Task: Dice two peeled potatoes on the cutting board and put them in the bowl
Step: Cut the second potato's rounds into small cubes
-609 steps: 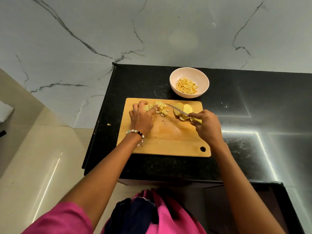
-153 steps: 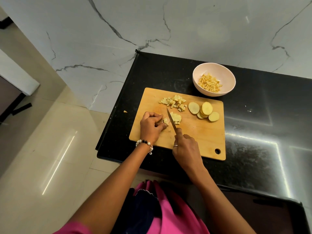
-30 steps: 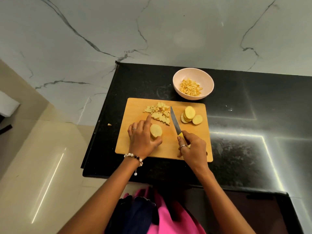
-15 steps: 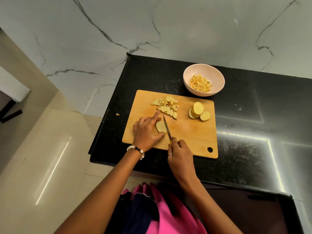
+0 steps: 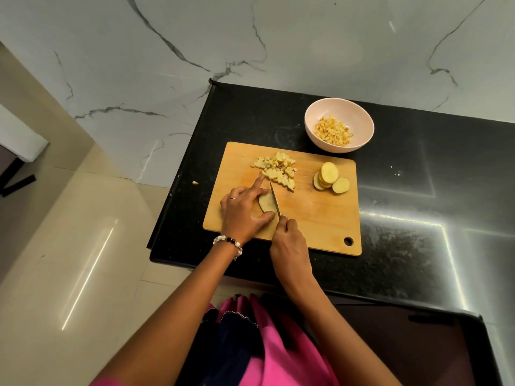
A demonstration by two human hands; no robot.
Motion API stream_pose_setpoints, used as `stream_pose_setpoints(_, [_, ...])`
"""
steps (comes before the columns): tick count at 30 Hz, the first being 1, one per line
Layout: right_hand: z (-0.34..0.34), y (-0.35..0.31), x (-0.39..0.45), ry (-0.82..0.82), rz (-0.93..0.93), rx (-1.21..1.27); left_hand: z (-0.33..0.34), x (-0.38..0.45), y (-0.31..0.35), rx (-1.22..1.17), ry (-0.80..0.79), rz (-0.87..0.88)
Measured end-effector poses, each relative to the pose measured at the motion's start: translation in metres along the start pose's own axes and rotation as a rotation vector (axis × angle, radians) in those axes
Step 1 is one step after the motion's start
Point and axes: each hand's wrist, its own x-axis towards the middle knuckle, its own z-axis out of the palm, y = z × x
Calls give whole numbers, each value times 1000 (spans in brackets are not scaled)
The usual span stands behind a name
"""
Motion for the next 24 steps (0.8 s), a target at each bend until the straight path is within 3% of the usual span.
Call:
stream_pose_setpoints(9, [-1,12,-37,-145,52,11,1,-1,0,-14,8,-13])
stream_pose_setpoints(16, [-10,12,-18,-212,62,47,-3,-1,0,-47,-45,-28])
stream_pose_setpoints(24, [-12,12,-18,-223,105,34,-5,-3,-2,0,-55,20])
